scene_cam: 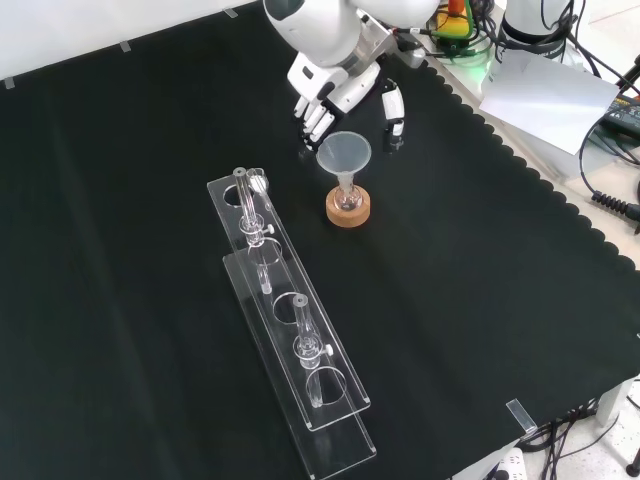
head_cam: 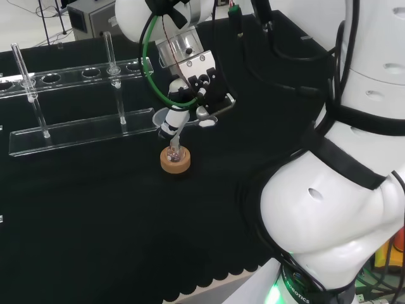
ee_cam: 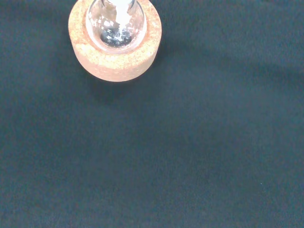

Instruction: Place the funnel on the round-bottom flask.

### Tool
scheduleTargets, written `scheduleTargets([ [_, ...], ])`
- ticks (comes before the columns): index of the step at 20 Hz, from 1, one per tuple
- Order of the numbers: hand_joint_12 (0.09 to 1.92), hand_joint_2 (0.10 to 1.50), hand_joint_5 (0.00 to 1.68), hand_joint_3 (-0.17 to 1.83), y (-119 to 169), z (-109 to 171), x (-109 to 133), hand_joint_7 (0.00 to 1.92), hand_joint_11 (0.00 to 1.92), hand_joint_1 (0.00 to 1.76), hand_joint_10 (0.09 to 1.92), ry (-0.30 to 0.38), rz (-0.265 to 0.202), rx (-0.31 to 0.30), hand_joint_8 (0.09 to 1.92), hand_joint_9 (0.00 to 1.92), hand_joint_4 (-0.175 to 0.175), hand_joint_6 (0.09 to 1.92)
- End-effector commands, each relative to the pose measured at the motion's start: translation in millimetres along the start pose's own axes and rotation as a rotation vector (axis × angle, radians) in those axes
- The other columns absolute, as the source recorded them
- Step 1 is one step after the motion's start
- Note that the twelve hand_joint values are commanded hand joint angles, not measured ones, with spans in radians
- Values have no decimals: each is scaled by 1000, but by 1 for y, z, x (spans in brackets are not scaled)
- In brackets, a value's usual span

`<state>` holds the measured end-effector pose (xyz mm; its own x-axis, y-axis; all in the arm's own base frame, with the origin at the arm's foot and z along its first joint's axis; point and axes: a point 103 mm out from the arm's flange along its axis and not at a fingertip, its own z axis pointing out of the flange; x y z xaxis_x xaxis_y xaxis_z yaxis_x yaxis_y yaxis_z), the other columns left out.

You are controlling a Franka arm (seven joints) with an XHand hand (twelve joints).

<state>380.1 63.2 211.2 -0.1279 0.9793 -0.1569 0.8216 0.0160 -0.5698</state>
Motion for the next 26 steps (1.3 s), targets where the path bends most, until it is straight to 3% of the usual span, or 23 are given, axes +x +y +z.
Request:
scheduleTargets([
  [1,1366,596,141,354,-31,-23,-24,48,287,482,715,79,-11,-257,717,453,-78,87],
  [7,1392,617,164,317,-48,-38,-53,50,211,462,700,112,16,-356,709,355,-76,87],
  [11,1414,643,181,295,-49,-38,-71,44,160,477,710,120,38,-363,704,301,-73,87],
  [18,1406,684,218,316,-35,-33,-101,104,201,591,713,149,67,-362,711,367,-73,87],
  [26,1385,680,266,374,-5,-30,-123,173,236,656,665,177,66,-341,692,433,-72,87],
])
